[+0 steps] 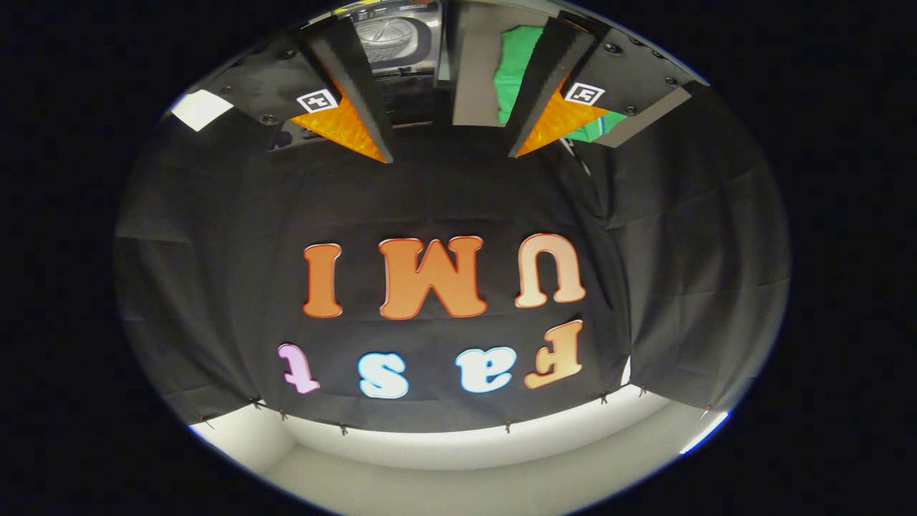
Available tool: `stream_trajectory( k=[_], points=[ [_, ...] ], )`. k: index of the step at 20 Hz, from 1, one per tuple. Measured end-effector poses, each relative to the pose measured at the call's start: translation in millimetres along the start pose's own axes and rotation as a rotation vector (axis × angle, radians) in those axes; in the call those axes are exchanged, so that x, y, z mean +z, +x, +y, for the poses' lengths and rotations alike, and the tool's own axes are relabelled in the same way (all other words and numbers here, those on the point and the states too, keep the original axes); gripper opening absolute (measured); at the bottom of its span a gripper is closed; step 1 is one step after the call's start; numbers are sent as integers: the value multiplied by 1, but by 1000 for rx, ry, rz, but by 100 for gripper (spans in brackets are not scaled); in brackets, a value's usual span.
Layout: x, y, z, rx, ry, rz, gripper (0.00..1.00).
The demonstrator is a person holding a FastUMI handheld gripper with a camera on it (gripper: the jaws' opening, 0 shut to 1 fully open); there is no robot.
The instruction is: Put the clothes into the washing machine and then close the washing machine lid.
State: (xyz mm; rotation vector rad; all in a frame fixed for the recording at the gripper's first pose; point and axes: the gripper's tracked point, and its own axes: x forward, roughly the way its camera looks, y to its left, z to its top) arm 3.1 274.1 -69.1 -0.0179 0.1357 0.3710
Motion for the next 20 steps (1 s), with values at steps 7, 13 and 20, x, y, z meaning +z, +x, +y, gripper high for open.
stream_trajectory(
  k=[7,13,20],
  points=[
    [-50,21,122,157,31,120,99],
    [-104,31,168,193,8,239,99],
    [-165,40,178,184,-20,372,99]
  ],
)
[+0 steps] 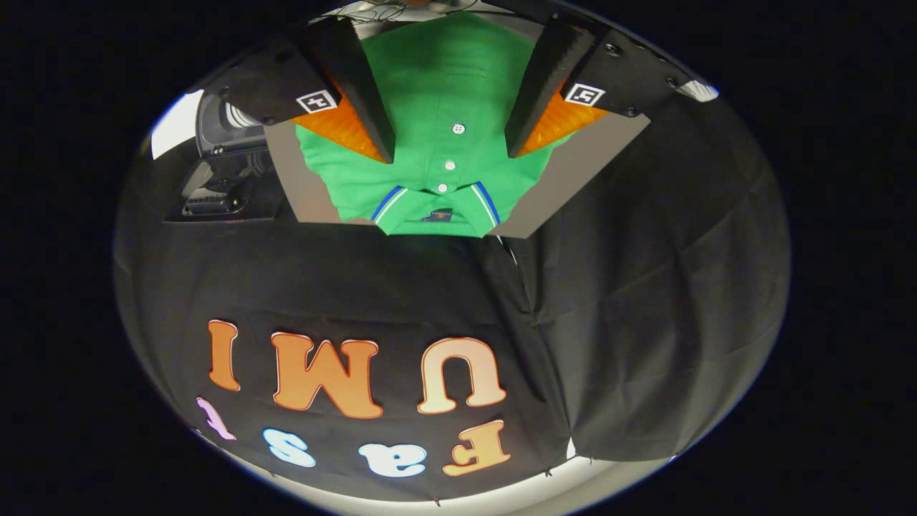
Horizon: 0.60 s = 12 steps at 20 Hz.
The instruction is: Put the clothes into the washing machine and then close the washing machine lid.
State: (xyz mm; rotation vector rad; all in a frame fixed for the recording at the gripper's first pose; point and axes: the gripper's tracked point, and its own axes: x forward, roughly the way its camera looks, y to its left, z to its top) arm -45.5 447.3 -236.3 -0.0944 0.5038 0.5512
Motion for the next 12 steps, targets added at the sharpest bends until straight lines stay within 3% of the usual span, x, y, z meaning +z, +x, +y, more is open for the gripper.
stream_trajectory(
  k=[4,12],
  points=[
    [-26,13,-1,4,-3,71,99],
    [-28,16,1,40,2,68,95]
  ],
)
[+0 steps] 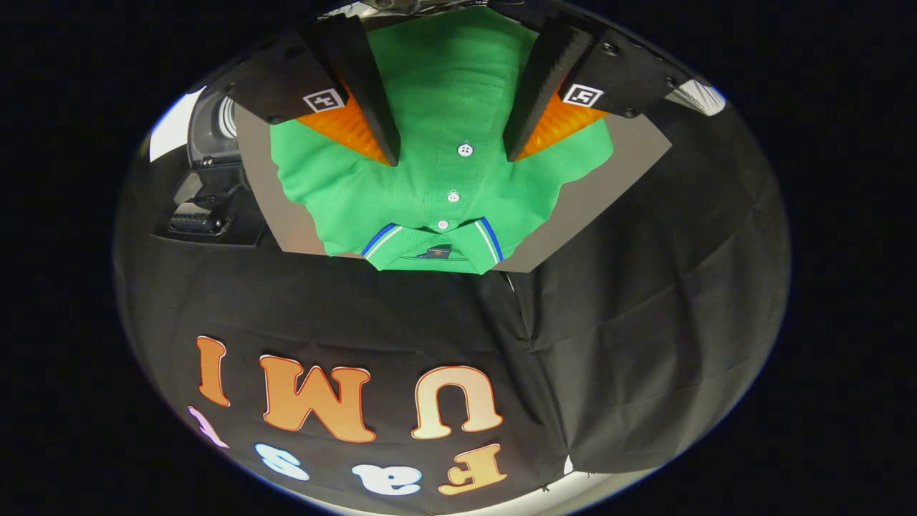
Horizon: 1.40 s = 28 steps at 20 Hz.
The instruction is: Put the clothes into the washing machine and then close the washing machine lid.
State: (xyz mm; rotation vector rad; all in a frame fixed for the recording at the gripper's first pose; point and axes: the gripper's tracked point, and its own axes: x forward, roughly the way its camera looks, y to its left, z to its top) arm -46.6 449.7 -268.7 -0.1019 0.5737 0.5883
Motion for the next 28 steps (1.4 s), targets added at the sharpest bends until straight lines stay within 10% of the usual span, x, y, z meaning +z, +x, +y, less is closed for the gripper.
stream_trajectory(
  k=[10,28],
  points=[
    [-2,-2,7,79,-33,-33,54],
    [5,-5,-2,114,-45,-30,10]
  ],
)
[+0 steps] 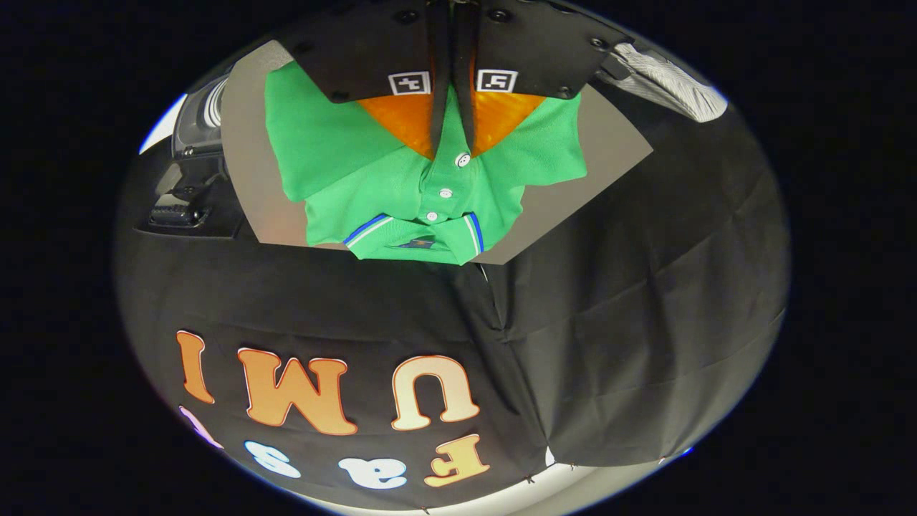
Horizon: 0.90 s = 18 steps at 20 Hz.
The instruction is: Put the clothes into the washing machine and then close the washing machine lid.
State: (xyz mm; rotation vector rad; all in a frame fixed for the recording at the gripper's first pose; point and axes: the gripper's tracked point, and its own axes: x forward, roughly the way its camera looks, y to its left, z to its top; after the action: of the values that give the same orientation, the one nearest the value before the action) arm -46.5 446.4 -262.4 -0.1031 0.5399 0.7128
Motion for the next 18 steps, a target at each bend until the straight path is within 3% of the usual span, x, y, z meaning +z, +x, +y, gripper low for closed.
stream_trajectory(
  k=[8,18],
  points=[
    [44,-29,-24,-6,40,-24,10],
    [92,-114,-108,-116,68,-160,10]
  ],
)
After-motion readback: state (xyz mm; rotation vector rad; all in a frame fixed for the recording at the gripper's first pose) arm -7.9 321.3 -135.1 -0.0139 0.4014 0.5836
